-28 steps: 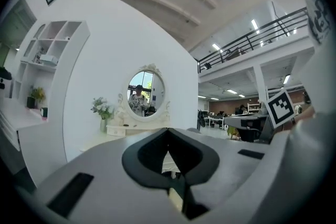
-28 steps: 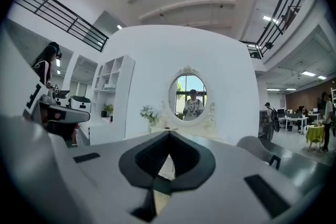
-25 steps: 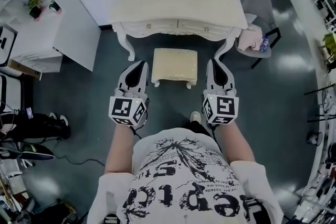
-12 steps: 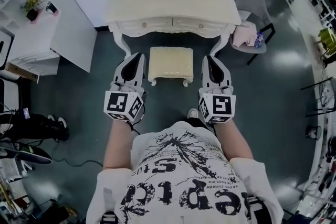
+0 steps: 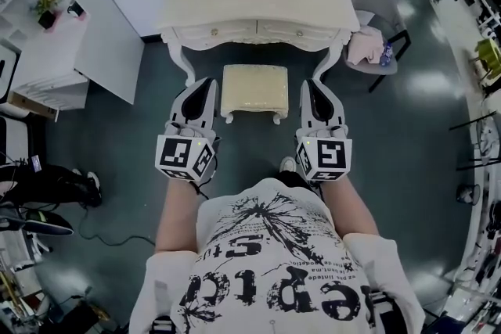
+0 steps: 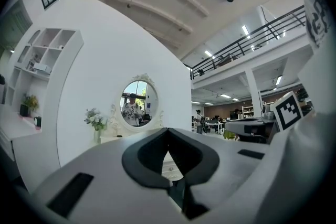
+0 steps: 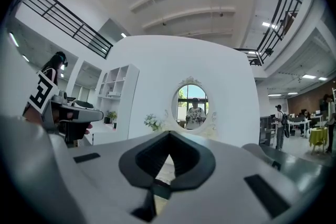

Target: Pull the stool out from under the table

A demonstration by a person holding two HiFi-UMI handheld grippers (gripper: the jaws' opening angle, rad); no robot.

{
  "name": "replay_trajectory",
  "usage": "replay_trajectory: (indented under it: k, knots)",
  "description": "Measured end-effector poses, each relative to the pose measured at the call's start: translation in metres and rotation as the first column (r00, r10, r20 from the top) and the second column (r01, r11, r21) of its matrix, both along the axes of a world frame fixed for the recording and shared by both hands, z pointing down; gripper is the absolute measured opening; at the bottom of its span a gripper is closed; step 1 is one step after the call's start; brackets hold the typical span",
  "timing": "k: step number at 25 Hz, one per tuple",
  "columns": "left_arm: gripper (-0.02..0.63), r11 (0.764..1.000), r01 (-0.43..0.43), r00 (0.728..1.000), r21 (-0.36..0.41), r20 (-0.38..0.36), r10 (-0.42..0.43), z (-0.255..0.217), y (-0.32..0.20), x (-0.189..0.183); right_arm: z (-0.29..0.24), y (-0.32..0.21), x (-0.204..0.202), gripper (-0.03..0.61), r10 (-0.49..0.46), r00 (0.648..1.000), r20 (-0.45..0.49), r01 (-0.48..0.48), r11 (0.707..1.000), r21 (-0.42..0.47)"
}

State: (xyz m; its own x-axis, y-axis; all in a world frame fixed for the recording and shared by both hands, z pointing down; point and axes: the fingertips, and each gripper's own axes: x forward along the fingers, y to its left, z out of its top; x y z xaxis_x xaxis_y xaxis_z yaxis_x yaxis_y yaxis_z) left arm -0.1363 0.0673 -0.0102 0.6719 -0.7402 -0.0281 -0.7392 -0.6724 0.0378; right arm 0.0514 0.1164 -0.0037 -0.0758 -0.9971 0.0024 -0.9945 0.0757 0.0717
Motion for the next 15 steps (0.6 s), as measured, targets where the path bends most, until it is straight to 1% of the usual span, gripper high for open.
replay_trajectory:
  k: [3,5,15]
  knots:
    - [0.017,1.000,0.000,1.000,0.001,0.011,0.000,0.000,0.004,0.001,0.001,0.003,-0.003,0.015,-0.002,1.000,-0.018,0.003,1.000,0.001]
    - [0.017,1.000,-0.003,1.000,-0.010,0.004,0.003,-0.001,0.008,0.004,0.000,0.006,-0.004,0.015,-0.010,1.000,-0.027,0.010,1.000,0.002]
    - [0.017,1.000,-0.010,1.000,-0.028,0.012,0.010,0.008,0.016,0.014,0.003,0.013,0.000,0.015,-0.014,0.999,-0.033,0.015,1.000,0.009]
